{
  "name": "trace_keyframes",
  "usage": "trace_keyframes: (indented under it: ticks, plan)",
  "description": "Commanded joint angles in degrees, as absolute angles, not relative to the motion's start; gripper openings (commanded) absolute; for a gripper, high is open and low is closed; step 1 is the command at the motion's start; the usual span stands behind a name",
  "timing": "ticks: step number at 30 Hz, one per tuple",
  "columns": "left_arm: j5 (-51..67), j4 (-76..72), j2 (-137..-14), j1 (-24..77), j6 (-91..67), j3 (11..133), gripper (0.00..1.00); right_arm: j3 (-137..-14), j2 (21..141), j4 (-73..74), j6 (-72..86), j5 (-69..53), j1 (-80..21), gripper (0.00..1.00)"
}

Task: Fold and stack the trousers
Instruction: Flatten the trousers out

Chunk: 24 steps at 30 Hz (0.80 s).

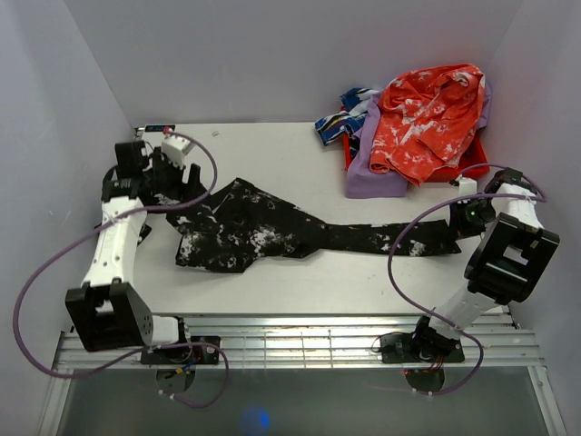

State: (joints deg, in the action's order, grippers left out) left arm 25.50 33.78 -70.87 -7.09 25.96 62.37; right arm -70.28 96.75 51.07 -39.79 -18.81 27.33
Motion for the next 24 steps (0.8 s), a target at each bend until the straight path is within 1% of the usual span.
trace_keyframes:
  ticks: [1, 5, 7, 8, 11, 15, 17, 18, 21, 23, 24]
  plan:
    - [42.2, 39.9, -83.6, -7.1, 27.3, 77.8, 0.89, -69.4, 97.6, 54.3, -41.7, -22.3, 26.7, 0.08]
    - [40.6, 40.5, -96.7, -2.5, 26.5, 87.5, 0.91, -69.7, 98.1, 54.1, -41.0, -22.5, 26.7, 0.08]
    - [38.2, 41.0, -101.9, -1.0, 26.9, 92.4, 0.92, -69.8, 98.2, 54.1, -40.5, -22.7, 26.7, 0.08]
    - [37.8, 41.0, -106.7, 1.6, 26.5, 93.9, 0.92, -69.7, 98.2, 54.1, -40.4, -22.6, 26.7, 0.08]
    - [35.9, 40.3, -115.1, 3.2, 24.4, 99.1, 0.91, -69.3, 98.0, 53.8, -40.1, -22.1, 26.7, 0.08]
    - [28.8, 39.4, -121.4, 5.6, 25.0, 101.4, 0.91, -68.3, 97.4, 53.5, -40.6, -21.1, 26.7, 0.08]
    - [26.6, 37.4, -122.8, 6.3, 24.6, 100.9, 0.89, -68.2, 96.9, 53.4, -41.1, -20.5, 26.7, 0.08]
    - [25.3, 36.8, -123.7, 6.6, 24.5, 100.2, 0.87, -68.1, 96.8, 53.3, -41.4, -20.2, 26.7, 0.08]
    - [20.8, 32.7, -124.0, 7.6, 24.3, 97.0, 0.83, -67.9, 96.2, 53.0, -42.3, -19.2, 26.7, 0.08]
    - [19.5, 31.5, -124.0, 8.3, 24.5, 96.0, 0.7, -67.7, 95.8, 52.7, -42.5, -18.9, 26.7, 0.08]
    - [18.6, 31.2, -123.6, 8.4, 24.3, 95.3, 0.53, -67.5, 95.5, 52.6, -42.9, -18.6, 26.7, 0.08]
